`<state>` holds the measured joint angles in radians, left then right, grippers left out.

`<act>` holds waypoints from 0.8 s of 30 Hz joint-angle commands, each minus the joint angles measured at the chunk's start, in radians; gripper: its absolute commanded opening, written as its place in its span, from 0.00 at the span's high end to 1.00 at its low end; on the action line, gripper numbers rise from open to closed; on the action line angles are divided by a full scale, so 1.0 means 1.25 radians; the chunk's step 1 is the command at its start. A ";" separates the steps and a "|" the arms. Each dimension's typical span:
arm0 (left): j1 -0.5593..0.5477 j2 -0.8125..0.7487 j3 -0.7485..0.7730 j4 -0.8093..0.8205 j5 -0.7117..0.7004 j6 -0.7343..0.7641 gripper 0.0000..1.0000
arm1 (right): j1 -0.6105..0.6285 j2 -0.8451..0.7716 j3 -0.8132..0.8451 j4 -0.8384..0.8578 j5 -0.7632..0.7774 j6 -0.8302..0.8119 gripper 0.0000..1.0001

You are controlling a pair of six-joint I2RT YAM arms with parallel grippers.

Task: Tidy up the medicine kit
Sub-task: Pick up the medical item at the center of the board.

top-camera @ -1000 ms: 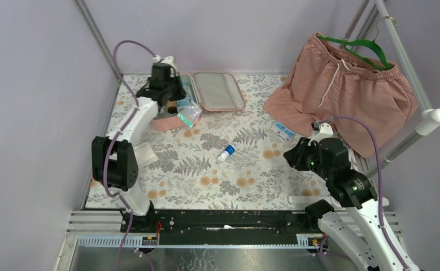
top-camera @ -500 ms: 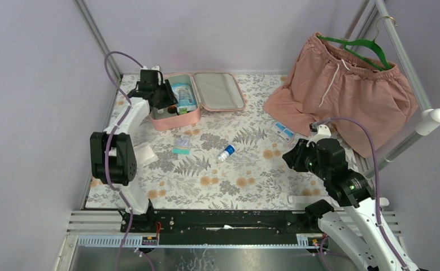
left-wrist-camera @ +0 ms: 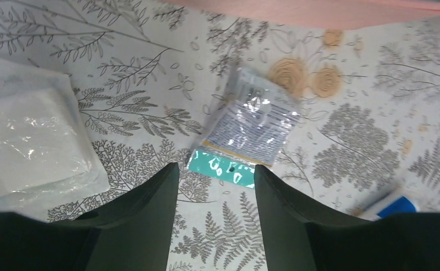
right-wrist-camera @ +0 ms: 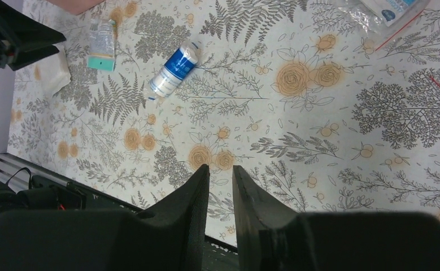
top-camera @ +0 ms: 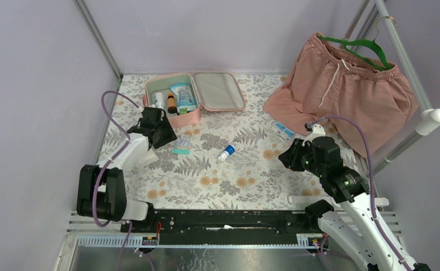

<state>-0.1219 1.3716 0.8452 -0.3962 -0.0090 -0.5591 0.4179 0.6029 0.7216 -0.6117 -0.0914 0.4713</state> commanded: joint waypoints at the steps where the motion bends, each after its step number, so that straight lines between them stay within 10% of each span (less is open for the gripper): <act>1: -0.005 0.039 -0.025 0.091 -0.060 -0.048 0.40 | -0.002 0.008 -0.001 0.040 -0.036 0.008 0.71; 12: -0.006 0.119 -0.046 0.224 -0.025 -0.040 0.38 | -0.002 0.006 0.018 0.017 -0.035 0.000 0.70; 24: -0.007 0.166 -0.067 0.265 0.026 -0.044 0.61 | -0.002 0.009 0.023 0.011 -0.029 -0.010 0.70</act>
<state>-0.1238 1.5692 0.7757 -0.1276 0.0101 -0.6109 0.4179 0.6117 0.7216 -0.5945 -0.1177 0.4721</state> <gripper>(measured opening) 0.449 0.298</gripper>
